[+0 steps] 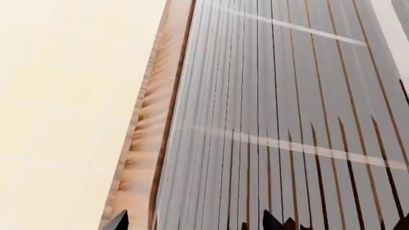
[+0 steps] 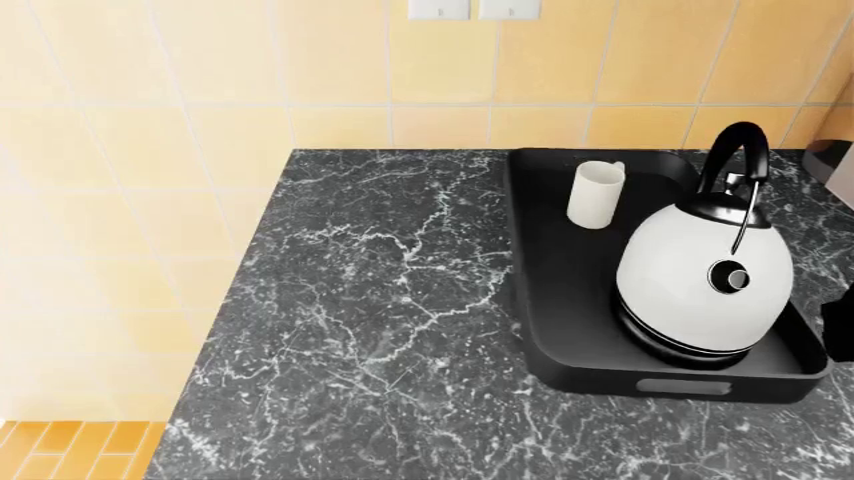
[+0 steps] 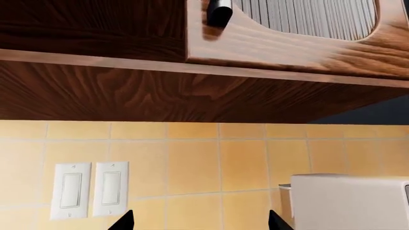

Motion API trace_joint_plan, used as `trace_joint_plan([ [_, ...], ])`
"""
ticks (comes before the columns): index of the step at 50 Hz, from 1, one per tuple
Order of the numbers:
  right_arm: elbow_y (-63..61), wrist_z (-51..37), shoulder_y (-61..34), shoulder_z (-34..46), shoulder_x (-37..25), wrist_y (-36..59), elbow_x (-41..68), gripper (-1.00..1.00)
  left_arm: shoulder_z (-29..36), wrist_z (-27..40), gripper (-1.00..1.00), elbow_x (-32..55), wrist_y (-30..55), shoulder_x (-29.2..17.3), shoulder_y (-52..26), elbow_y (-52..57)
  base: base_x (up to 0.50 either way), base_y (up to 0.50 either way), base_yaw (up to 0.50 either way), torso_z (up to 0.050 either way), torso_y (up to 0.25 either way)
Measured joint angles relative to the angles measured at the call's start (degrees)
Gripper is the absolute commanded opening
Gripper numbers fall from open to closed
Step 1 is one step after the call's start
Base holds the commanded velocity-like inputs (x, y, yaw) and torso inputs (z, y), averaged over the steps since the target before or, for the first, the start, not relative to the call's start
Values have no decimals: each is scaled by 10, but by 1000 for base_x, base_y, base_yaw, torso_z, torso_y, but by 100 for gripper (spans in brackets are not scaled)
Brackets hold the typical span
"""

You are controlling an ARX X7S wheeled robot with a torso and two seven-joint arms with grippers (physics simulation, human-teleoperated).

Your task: Pick the kettle from the counter and place it on the tray. Then pick the mug from the cabinet and place it on the tray. Then close the cabinet doors.

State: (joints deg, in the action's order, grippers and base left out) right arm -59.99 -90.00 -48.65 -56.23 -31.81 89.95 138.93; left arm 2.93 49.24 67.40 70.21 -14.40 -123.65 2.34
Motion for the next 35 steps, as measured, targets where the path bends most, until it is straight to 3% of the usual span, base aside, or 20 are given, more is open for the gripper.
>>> trace_joint_plan([
  [14,0,0,10,-22,-1,0,23,100,48,-38,100,-54,-19,59,-30,-60,0,0,0,1,0],
  [35,1,0,23,-88,-9,1,104,100,187,-148,100,-170,-69,84,-71,-175,0,0,0,0,0],
])
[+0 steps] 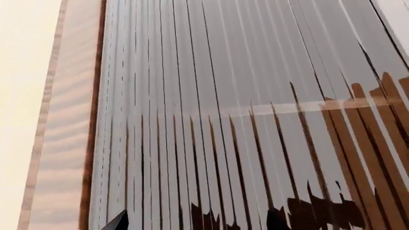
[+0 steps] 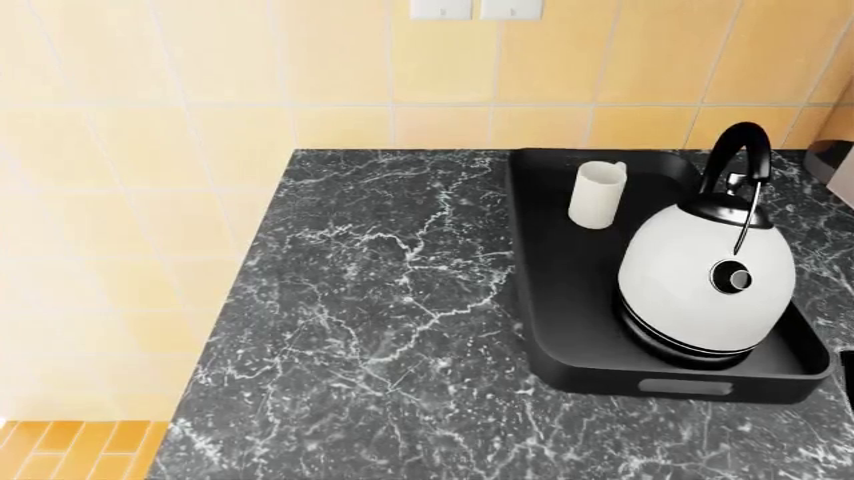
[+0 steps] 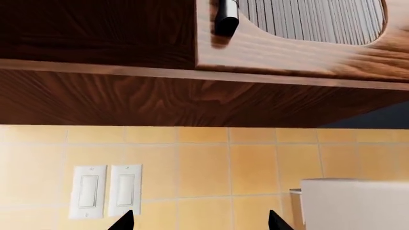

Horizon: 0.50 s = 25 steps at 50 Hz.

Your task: Pick the kettle from the counter and place it on the tray. Then pick the mug from the cabinet and place it on the tray. Then close the cabinet doors.

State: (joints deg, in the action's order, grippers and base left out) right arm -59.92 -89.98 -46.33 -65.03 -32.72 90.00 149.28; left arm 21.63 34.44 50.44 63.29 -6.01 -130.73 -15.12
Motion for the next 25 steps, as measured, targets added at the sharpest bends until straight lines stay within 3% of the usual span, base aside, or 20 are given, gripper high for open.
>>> trace_joint_plan([
  [11,0,0,1,-29,-8,0,49,100,86,-66,100,-61,-21,10,-14,-63,0,0,0,0,0],
  [25,0,0,1,-39,-10,0,73,100,152,-102,100,-84,-22,16,7,-96,0,0,0,0,0],
])
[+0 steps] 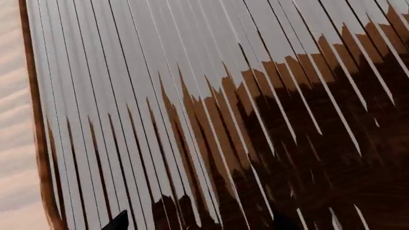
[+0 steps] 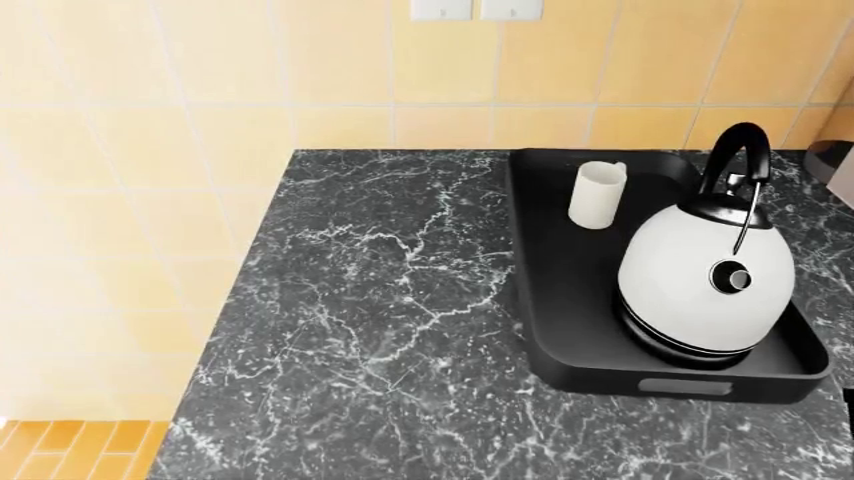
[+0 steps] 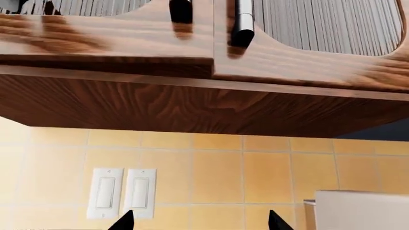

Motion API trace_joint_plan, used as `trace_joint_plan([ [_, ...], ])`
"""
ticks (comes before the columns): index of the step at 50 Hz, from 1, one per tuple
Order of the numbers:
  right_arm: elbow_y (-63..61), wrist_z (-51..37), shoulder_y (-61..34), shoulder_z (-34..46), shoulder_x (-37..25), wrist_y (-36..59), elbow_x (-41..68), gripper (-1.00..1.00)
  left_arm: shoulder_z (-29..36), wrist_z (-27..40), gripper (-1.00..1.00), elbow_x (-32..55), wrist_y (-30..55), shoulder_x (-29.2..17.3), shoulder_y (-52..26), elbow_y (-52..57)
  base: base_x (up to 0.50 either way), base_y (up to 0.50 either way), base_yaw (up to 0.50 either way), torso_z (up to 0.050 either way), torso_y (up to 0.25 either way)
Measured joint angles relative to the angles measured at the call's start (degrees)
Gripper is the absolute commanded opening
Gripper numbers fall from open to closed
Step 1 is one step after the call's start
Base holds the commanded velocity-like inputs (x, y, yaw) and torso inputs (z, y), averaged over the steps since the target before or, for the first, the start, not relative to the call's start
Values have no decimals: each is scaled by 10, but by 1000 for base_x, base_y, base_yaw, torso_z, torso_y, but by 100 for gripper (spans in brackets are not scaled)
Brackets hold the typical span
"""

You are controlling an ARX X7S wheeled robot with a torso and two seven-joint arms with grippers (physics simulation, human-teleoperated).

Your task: Pick the kettle from the counter and place it on the tray. Then pick the mug from the cabinet and place it on the tray. Then close the cabinet doors.

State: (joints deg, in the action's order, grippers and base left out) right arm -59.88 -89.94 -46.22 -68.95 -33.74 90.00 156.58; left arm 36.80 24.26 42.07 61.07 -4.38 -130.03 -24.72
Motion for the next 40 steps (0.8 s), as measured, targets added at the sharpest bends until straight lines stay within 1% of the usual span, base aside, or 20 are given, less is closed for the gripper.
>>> trace_joint_plan([
  [12,0,0,0,2,1,0,4,100,28,-9,100,-1,-2,-1,20,-8,0,0,0,0,0],
  [25,0,0,0,10,4,0,-1,100,35,-5,100,-8,-8,-4,33,8,0,0,0,0,0],
  [30,0,0,0,12,5,0,-1,100,18,0,100,19,-18,-8,36,-1,0,0,0,0,0],
  [34,0,0,-1,14,5,0,-2,100,-7,5,100,66,-25,-15,37,-8,0,0,0,0,0],
  [40,-1,0,-7,26,6,0,-10,100,-67,43,100,150,-18,-40,49,42,0,0,0,0,0],
])
